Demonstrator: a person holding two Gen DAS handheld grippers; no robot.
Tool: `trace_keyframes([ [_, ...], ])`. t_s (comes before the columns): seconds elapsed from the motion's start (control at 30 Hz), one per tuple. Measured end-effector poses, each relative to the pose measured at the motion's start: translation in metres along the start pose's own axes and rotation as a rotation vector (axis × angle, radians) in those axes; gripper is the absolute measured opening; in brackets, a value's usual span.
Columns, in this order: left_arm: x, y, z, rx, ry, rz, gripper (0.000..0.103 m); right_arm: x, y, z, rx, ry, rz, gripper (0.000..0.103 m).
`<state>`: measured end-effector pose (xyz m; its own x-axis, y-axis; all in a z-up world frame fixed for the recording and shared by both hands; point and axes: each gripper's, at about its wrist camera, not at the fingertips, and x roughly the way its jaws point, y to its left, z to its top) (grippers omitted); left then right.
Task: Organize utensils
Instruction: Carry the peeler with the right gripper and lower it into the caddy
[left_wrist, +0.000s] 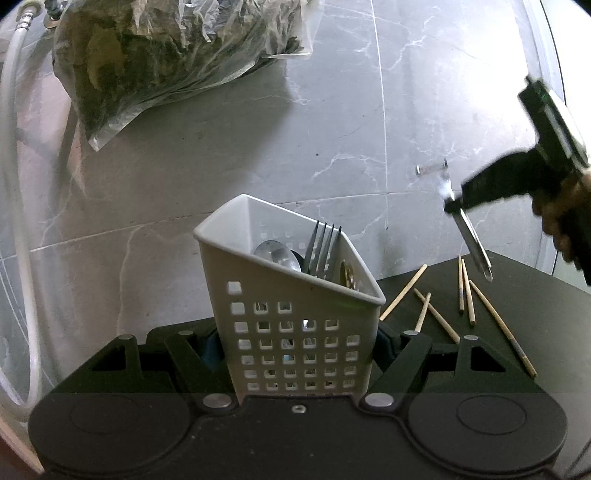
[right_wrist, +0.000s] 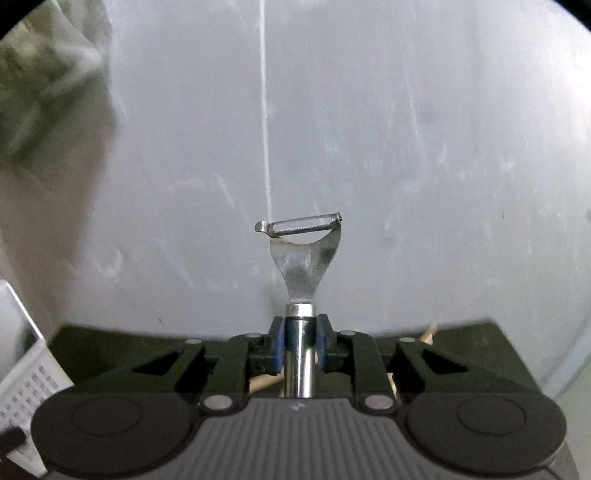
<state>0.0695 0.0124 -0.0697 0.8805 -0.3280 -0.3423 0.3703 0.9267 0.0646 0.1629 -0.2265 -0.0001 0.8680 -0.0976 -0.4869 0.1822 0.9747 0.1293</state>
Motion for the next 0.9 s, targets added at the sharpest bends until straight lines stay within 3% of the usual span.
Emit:
trace_keyframes([
  [0.23, -0.002, 0.002, 0.000, 0.003, 0.002, -0.011, 0.077, -0.058, 0.046, 0.006, 0.104, -0.220, 0.404, 0.019],
  [0.37, -0.003, 0.003, 0.000, 0.004, 0.004, -0.015, 0.077, -0.062, 0.085, 0.006, 0.068, -0.278, 0.546, 0.019],
  [0.57, -0.003, 0.004, 0.002, 0.001, 0.006, -0.015, 0.077, -0.034, 0.124, -0.016, -0.019, -0.202, 0.588, 0.019],
  [0.9, -0.003, 0.005, 0.000, 0.003, -0.001, -0.017, 0.077, -0.035, 0.135, -0.045, -0.074, -0.119, 0.573, 0.019],
])
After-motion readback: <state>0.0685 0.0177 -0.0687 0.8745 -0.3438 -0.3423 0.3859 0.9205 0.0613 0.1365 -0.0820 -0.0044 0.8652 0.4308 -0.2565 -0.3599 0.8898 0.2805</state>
